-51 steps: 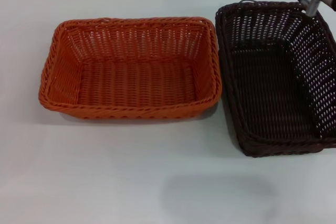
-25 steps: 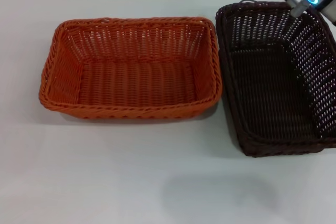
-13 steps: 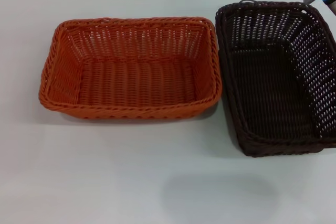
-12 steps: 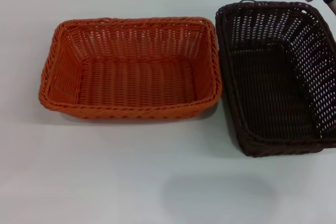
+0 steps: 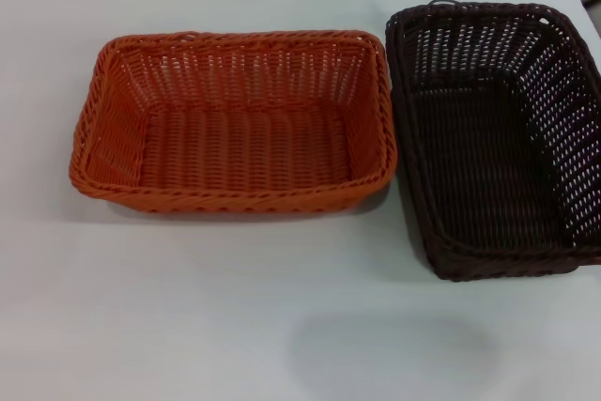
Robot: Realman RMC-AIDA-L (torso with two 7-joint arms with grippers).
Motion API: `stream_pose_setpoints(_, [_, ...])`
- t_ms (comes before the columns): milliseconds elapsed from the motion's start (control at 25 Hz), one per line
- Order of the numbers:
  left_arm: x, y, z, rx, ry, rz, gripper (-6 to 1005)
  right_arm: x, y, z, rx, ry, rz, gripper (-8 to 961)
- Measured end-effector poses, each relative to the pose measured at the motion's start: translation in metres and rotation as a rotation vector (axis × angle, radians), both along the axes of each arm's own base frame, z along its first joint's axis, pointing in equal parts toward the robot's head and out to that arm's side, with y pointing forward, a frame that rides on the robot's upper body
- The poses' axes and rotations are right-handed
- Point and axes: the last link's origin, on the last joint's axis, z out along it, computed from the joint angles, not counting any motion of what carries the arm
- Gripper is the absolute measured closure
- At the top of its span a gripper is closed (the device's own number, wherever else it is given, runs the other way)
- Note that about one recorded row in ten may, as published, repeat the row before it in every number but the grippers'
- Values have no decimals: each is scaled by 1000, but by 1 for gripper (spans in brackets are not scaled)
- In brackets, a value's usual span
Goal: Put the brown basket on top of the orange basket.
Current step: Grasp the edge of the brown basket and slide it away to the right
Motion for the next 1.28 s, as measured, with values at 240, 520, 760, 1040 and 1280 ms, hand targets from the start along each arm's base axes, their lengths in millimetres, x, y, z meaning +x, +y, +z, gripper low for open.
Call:
stream_pose_setpoints(240, [-6, 2, 4, 0, -12, 40, 172, -49, 21, -14, -252, -147, -189, 127])
stream_pose_setpoints(520, [-14, -2, 11, 59, -42, 94, 172, -89, 37, 5, -360, -360, -424, 127])
stream_pose_setpoints(760, [-19, -7, 16, 101, -59, 124, 172, -101, 28, 46, -654, -442, -295, 127])
stream_pose_setpoints(1040, [-20, -7, 16, 111, -67, 130, 172, -87, 6, 62, -791, -593, -348, 127])
stream_pose_setpoints(1280, [-17, 1, 13, 94, -83, 126, 172, -69, -12, 48, -879, -850, -450, 128])
